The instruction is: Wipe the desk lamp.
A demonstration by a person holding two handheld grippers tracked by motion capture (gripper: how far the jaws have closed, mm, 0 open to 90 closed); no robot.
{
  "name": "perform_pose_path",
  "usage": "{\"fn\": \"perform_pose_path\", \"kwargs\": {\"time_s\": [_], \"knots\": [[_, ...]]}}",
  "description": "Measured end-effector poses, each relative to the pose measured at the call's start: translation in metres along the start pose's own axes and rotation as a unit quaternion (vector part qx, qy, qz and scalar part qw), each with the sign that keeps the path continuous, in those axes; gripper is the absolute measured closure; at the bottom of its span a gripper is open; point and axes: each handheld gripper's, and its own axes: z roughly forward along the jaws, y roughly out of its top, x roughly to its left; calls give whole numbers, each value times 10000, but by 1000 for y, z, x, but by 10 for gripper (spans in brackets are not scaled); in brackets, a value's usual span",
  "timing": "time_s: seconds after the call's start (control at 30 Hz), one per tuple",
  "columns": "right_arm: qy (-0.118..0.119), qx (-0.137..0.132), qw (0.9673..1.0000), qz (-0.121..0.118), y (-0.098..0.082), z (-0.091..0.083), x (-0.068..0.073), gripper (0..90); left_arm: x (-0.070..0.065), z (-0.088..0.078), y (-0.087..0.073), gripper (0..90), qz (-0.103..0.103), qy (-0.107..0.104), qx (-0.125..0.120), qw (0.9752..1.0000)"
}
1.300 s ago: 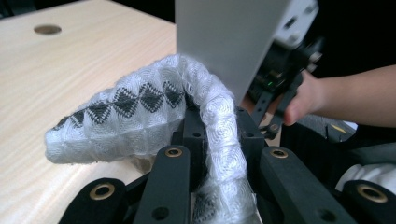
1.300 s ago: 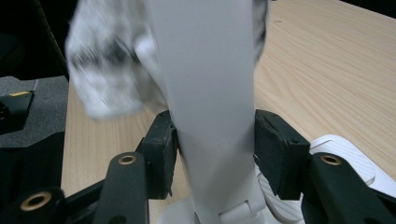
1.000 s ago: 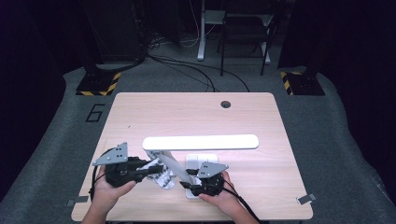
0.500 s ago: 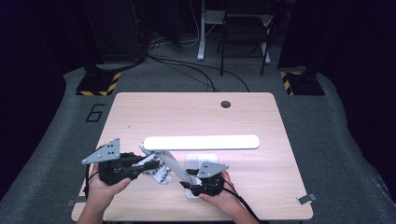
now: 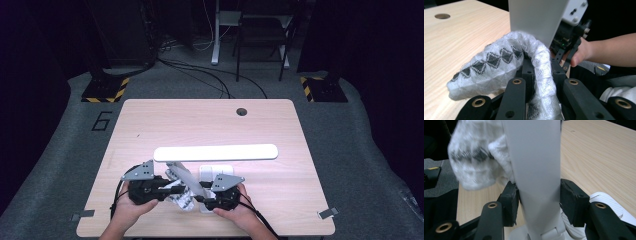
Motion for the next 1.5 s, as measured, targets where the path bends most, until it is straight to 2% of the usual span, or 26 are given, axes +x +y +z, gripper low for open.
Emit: {"fn": "perform_pose_path", "kwargs": {"time_s": [0.03, 0.1, 0.3, 0.5, 0.7, 0.83, 0.93, 0.97, 1.5], "knots": [[-13, -6, 10000, -3, 0, 0, 0, 510, 3, 1, -2, 790, 34, -21, -10, 10000], [0, -17, 10000, -25, 0, 0, 0, 511, 3, 3, -4, 790, -43, -1, -68, 10000], [-22, -16, 10000, 0, -1, 0, 1, 510, 8, 10, -12, 790, -111, -78, -2, 9999], [-1, 21, 10000, 88, -1, -1, 0, 493, 9, 8, -12, 790, -118, -48, -19, 9999], [15, -67, 9999, 100, -1, -12, -2, 462, 11, 6, -13, 789, -150, -63, -21, 9999], [108, -414, 9989, 213, 4, -21, -4, 445, 13, 8, -15, 789, -155, -64, 28, 9999], [157, -567, 9978, 317, 11, -24, -5, 432, 13, 11, -17, 789, -158, -62, 39, 9998], [134, -629, 9975, 300, 14, -23, -4, 432, 14, 12, -18, 789, -174, -41, 16, 9998], [313, -654, 9974, -40, 47, -14, 2, 452, 16, 17, -28, 790, -228, -72, 3, 9997]]}}
